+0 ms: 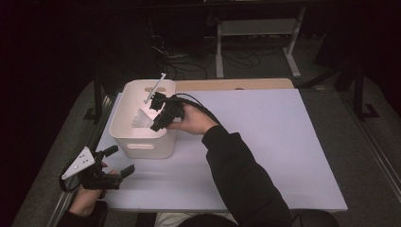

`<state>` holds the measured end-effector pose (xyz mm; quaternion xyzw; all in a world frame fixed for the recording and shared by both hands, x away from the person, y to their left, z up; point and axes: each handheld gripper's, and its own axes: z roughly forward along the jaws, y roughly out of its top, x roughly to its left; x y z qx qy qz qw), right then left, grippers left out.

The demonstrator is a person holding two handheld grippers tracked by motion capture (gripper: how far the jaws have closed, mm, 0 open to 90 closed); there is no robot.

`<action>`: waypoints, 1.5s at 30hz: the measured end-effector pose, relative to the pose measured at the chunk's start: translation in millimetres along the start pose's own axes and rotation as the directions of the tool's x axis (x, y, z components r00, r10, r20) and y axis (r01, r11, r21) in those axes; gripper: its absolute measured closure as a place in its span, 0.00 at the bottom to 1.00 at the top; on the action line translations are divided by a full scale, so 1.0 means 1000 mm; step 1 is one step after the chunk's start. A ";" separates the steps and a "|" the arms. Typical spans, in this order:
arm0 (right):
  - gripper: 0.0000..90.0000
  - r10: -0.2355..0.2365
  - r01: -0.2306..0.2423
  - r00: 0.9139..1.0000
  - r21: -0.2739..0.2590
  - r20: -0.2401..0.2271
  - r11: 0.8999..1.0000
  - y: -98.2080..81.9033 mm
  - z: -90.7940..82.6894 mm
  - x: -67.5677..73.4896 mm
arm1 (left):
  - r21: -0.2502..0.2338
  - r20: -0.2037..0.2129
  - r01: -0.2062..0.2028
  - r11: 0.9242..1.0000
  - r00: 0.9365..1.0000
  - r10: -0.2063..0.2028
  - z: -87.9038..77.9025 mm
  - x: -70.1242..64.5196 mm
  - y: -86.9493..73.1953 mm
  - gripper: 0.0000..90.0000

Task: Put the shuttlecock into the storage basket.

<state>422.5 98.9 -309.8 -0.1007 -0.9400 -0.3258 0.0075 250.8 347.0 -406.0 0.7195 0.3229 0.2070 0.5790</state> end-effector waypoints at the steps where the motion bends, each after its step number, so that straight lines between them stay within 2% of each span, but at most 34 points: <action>1: 0.71 0.001 -0.001 1.000 0.001 -0.001 1.000 0.000 0.000 0.000 | 0.000 0.000 0.000 1.000 1.000 0.000 0.000 0.000 0.000 0.00; 11: 0.71 0.000 0.000 1.000 0.017 -0.016 1.000 0.000 0.004 0.001 | 0.001 0.001 0.001 1.000 1.000 -0.001 0.000 0.000 0.000 0.00; 14: 0.69 0.015 -0.015 1.000 0.009 -0.023 1.000 0.000 0.003 0.001 | 0.001 0.000 0.001 1.000 1.000 -0.001 0.000 0.000 0.000 0.00; 17: 0.58 0.032 -0.032 0.999 -0.006 -0.032 0.999 0.001 0.001 0.000 | 0.001 0.000 0.000 1.000 1.000 0.000 0.000 0.000 0.000 0.00; 25: 0.42 0.040 -0.041 0.999 -0.024 -0.031 0.999 0.000 -0.006 -0.002 | 0.001 0.001 0.002 1.000 1.000 -0.002 0.000 0.000 0.000 0.00; 32: 0.22 0.066 -0.065 0.998 -0.076 0.017 0.995 0.000 -0.016 -0.006 | 0.002 0.001 0.002 1.000 1.000 -0.002 0.000 0.000 0.000 0.00; 37: 0.15 0.082 -0.078 0.996 -0.095 0.042 0.992 -0.002 -0.023 -0.007 | 0.001 0.001 0.003 1.000 1.000 -0.003 0.000 0.000 0.000 0.00; 41: 0.02 0.089 -0.080 0.994 -0.133 0.063 0.988 -0.004 -0.035 -0.008 | 0.004 -0.002 0.003 1.000 1.000 -0.003 0.000 0.000 0.000 0.00; 45: 0.00 0.095 -0.082 0.992 -0.148 0.084 0.986 -0.005 -0.041 -0.008 | 0.007 -0.002 0.003 1.000 1.000 -0.003 0.000 0.000 0.000 0.00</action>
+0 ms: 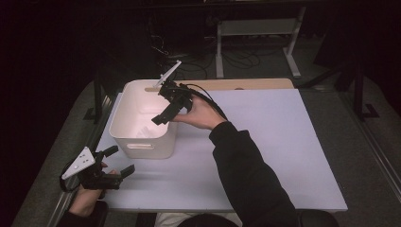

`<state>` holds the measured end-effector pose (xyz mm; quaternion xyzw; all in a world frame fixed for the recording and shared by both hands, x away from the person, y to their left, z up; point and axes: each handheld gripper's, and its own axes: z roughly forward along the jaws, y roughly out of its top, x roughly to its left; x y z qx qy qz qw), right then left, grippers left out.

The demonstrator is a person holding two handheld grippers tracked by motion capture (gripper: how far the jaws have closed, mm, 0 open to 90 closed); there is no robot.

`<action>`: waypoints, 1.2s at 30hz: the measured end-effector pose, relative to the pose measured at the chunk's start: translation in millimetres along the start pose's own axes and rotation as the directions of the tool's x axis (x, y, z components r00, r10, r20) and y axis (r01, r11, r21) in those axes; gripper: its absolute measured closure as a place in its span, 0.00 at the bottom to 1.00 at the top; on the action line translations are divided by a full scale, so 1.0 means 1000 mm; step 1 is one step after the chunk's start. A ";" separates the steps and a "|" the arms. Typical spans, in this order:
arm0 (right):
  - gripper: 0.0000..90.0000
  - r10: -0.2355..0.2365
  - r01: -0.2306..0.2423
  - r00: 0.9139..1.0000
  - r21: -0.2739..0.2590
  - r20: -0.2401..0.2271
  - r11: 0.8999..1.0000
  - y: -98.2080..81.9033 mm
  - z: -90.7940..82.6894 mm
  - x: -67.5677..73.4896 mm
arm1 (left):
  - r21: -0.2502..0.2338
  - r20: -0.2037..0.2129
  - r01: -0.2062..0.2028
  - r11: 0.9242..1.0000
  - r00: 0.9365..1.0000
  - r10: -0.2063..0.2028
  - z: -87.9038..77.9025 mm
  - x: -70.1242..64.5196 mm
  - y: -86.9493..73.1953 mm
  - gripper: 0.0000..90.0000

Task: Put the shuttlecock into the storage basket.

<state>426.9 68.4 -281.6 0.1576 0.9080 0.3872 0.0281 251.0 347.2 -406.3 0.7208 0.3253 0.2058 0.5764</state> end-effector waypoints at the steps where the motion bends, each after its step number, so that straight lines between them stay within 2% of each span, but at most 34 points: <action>1: 0.00 0.002 -0.002 1.000 -0.006 0.005 1.000 0.000 -0.002 0.000 | -0.001 -0.001 0.000 1.000 1.000 0.000 0.000 0.000 0.000 0.00; 11: 0.00 0.000 0.001 1.000 -0.031 0.022 1.000 -0.009 -0.015 -0.001 | 0.001 -0.004 0.001 1.000 1.000 -0.001 0.000 0.000 0.000 0.00; 26: 0.00 0.002 0.003 0.997 -0.058 0.078 0.998 -0.023 -0.033 -0.004 | 0.001 -0.004 0.000 1.000 1.000 0.000 0.000 0.000 0.000 0.00; 36: 0.00 0.031 -0.025 0.996 -0.067 0.082 0.997 -0.036 -0.046 -0.009 | 0.002 -0.007 0.000 1.000 1.000 0.000 0.000 0.000 0.000 0.00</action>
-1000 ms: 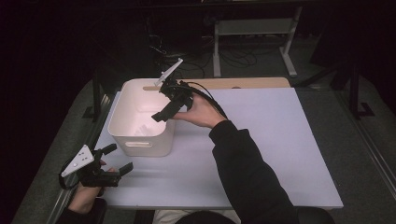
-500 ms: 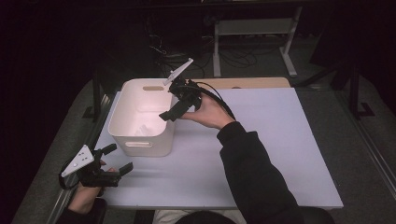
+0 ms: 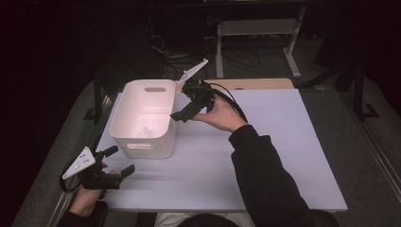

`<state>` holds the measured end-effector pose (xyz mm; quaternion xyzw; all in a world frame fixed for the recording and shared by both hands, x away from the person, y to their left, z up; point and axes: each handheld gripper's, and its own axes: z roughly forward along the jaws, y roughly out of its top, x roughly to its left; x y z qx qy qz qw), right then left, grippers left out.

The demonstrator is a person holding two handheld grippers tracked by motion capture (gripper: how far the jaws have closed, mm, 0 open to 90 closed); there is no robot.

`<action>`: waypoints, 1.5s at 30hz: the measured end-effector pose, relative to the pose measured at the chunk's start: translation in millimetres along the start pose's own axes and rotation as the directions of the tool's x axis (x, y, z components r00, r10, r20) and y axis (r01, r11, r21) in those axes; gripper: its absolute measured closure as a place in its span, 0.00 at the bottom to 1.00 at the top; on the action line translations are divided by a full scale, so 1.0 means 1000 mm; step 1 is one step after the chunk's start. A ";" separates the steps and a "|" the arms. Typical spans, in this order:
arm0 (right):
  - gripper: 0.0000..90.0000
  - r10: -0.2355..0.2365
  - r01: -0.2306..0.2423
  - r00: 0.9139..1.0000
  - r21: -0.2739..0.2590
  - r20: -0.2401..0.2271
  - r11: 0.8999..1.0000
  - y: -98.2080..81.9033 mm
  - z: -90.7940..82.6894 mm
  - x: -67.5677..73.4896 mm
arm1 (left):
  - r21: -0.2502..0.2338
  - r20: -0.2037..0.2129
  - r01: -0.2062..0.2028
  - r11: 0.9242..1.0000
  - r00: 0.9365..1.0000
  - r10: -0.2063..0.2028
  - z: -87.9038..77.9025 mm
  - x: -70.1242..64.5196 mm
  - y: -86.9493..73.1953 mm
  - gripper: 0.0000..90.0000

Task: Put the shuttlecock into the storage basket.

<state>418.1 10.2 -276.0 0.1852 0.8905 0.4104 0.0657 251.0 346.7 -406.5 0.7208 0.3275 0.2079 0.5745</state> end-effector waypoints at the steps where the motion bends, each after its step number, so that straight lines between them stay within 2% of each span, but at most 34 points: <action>1: 0.00 0.001 -0.001 1.000 0.000 0.003 1.000 -0.001 -0.001 -0.001 | 0.001 0.000 0.000 1.000 1.000 0.000 0.000 0.000 0.000 0.00; 15: 0.00 0.024 -0.024 1.000 0.001 0.016 1.000 -0.021 -0.012 -0.007 | 0.002 -0.001 0.000 1.000 1.000 0.000 0.000 0.000 0.000 0.00; 21: 0.00 0.036 -0.035 0.999 -0.020 0.025 0.999 -0.034 -0.020 -0.008 | 0.002 -0.003 0.001 1.000 1.000 -0.001 0.000 0.000 0.000 0.00; 32: 0.00 0.065 -0.064 0.997 -0.028 0.037 0.998 -0.057 -0.029 -0.014 | 0.004 -0.005 0.002 1.000 1.000 -0.002 0.000 0.000 0.000 0.00; 45: 0.00 0.082 -0.080 0.996 -0.045 0.046 0.996 -0.073 -0.036 -0.016 | 0.005 -0.007 0.004 1.000 1.000 -0.004 0.000 0.000 0.000 0.00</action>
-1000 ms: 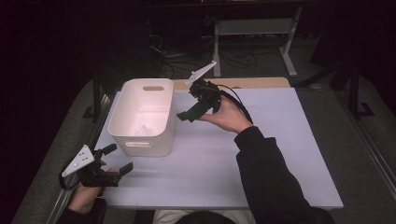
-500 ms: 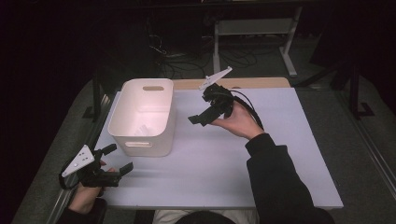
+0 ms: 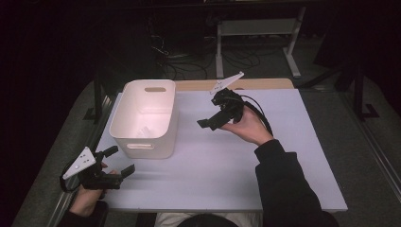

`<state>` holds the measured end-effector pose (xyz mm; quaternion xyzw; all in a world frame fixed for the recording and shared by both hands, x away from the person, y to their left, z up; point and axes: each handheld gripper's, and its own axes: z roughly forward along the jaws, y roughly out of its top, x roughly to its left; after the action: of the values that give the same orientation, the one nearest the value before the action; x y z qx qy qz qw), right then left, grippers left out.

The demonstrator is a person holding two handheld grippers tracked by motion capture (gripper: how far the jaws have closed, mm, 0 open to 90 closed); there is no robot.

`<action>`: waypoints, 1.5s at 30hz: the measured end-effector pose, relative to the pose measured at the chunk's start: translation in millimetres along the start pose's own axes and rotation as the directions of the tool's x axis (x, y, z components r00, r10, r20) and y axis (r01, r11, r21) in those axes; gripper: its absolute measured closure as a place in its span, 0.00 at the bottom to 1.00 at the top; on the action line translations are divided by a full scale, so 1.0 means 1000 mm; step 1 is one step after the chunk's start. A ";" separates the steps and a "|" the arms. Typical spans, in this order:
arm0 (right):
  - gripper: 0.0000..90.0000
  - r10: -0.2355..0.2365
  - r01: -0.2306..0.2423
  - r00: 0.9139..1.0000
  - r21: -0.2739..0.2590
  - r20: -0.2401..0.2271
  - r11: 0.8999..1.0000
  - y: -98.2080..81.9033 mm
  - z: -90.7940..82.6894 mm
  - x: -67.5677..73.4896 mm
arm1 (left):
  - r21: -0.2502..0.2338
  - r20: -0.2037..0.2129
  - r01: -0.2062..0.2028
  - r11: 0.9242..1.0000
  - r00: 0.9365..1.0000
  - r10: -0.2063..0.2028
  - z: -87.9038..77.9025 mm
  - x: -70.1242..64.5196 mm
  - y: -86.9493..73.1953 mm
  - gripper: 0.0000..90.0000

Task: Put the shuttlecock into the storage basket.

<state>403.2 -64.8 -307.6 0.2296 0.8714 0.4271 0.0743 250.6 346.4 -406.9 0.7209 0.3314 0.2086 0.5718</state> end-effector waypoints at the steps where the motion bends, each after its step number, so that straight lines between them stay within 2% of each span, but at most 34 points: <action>1: 0.00 0.004 -0.004 1.000 -0.002 -0.003 1.000 -0.001 -0.001 0.000 | 0.000 0.000 0.000 1.000 1.000 0.000 0.000 0.000 0.000 0.00; 18: 0.00 0.048 -0.048 0.999 -0.002 0.018 0.999 -0.032 -0.012 -0.008 | 0.004 -0.005 -0.001 1.000 1.000 0.001 0.000 0.000 0.000 0.00; 28: 0.00 0.069 -0.069 0.997 -0.023 0.033 0.997 -0.051 -0.022 -0.011 | 0.005 -0.005 -0.001 1.000 1.000 0.001 0.000 0.000 0.000 0.00; 36: 0.00 0.076 -0.075 0.996 -0.019 0.038 0.997 -0.060 -0.025 -0.011 | 0.005 -0.006 -0.001 1.000 1.000 0.001 0.000 0.000 0.000 0.00; 45: 0.00 0.091 -0.089 0.994 -0.045 0.052 0.995 -0.072 -0.036 -0.012 | 0.006 -0.005 -0.001 1.000 1.000 0.001 0.000 0.000 0.000 0.00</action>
<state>377.9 -134.4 -341.8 0.2784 0.8486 0.4420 0.0832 251.1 346.4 -407.1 0.7223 0.3329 0.2097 0.5688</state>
